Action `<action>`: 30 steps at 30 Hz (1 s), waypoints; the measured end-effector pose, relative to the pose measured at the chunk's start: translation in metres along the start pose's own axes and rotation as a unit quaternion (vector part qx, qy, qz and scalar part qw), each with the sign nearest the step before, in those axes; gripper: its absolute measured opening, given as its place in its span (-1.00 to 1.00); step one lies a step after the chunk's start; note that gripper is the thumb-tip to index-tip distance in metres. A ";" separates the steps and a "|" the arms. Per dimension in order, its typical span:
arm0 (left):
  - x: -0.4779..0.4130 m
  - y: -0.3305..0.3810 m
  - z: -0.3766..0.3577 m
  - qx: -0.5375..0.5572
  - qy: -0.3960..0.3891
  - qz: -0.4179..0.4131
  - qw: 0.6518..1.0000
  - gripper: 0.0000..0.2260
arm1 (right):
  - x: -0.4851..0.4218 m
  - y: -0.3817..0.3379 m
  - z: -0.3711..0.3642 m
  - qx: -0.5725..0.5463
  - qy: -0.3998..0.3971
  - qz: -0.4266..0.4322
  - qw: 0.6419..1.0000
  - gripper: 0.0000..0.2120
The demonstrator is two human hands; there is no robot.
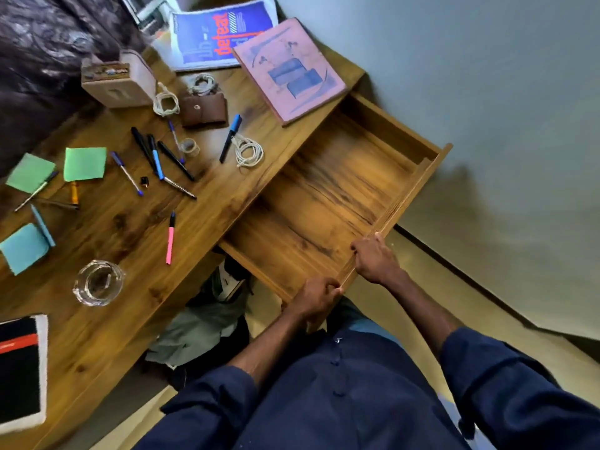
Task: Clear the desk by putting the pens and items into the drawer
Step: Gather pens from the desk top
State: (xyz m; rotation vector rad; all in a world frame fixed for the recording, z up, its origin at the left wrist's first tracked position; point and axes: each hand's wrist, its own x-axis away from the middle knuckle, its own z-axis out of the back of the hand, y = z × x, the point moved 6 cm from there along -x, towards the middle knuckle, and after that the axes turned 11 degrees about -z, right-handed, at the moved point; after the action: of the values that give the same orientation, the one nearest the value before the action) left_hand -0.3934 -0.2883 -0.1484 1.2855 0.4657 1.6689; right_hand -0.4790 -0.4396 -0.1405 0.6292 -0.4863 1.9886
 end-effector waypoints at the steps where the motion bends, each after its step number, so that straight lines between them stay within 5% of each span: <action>1: -0.001 0.002 -0.006 -0.004 -0.015 -0.002 1.000 -0.71 | 0.009 0.000 -0.004 0.025 0.002 0.012 1.000 -0.69; 5: -0.007 0.011 -0.028 -0.042 -0.072 -0.006 0.997 -0.75 | 0.037 0.004 -0.017 0.112 -0.007 0.015 0.994 -0.60; 19: -0.008 0.047 -0.094 -0.092 -0.191 -0.045 0.976 -0.74 | 0.078 0.059 -0.030 0.113 -0.043 -0.066 0.990 -0.54; 26: -0.010 0.054 -0.089 -0.087 -0.200 -0.020 0.976 -0.67 | 0.080 0.064 -0.034 0.080 -0.045 -0.083 0.992 -0.51; 30: 0.007 0.039 -0.062 -0.048 -0.114 -0.007 0.992 -0.73 | 0.079 0.038 -0.029 0.052 -0.046 -0.091 0.993 -0.77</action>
State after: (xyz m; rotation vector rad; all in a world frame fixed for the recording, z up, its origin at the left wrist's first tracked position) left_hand -0.4660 -0.2867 -0.1385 1.3768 0.2535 1.4919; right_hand -0.5513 -0.3871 -0.1180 0.8046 -0.3671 1.8263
